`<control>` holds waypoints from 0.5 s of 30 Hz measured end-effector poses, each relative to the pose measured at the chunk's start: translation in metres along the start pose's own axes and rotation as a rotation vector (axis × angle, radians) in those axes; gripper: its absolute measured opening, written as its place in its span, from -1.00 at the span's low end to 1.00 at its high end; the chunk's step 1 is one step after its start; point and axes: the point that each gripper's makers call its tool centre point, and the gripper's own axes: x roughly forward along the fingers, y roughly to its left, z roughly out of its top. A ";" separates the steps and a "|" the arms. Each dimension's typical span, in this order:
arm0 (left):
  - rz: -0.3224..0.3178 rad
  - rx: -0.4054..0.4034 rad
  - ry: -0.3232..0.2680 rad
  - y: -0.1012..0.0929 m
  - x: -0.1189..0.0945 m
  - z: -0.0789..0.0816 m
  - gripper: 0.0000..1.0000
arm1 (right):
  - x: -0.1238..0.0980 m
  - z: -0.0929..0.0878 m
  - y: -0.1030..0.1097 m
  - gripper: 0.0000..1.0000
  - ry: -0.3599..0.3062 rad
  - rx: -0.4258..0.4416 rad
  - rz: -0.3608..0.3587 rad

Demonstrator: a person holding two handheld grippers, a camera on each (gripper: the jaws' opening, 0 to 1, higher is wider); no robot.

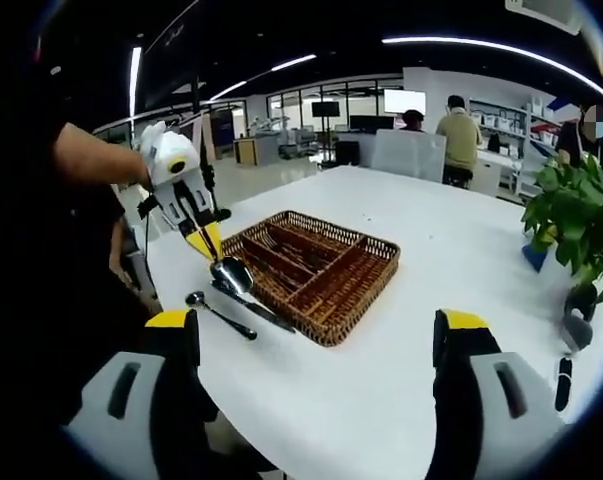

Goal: Arrange the knives, forks, and spoons in their matching storage slots by inserting each utensil handle-first until every utensil is classified and aligned in the correct compartment

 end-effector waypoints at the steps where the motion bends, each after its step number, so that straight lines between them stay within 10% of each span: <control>1: 0.004 0.004 0.002 0.000 -0.002 0.001 -0.97 | 0.000 0.001 0.001 1.00 0.000 -0.004 0.005; 15: 0.031 0.056 0.008 0.009 -0.009 0.015 -0.98 | 0.002 0.011 -0.003 1.00 -0.039 0.027 0.011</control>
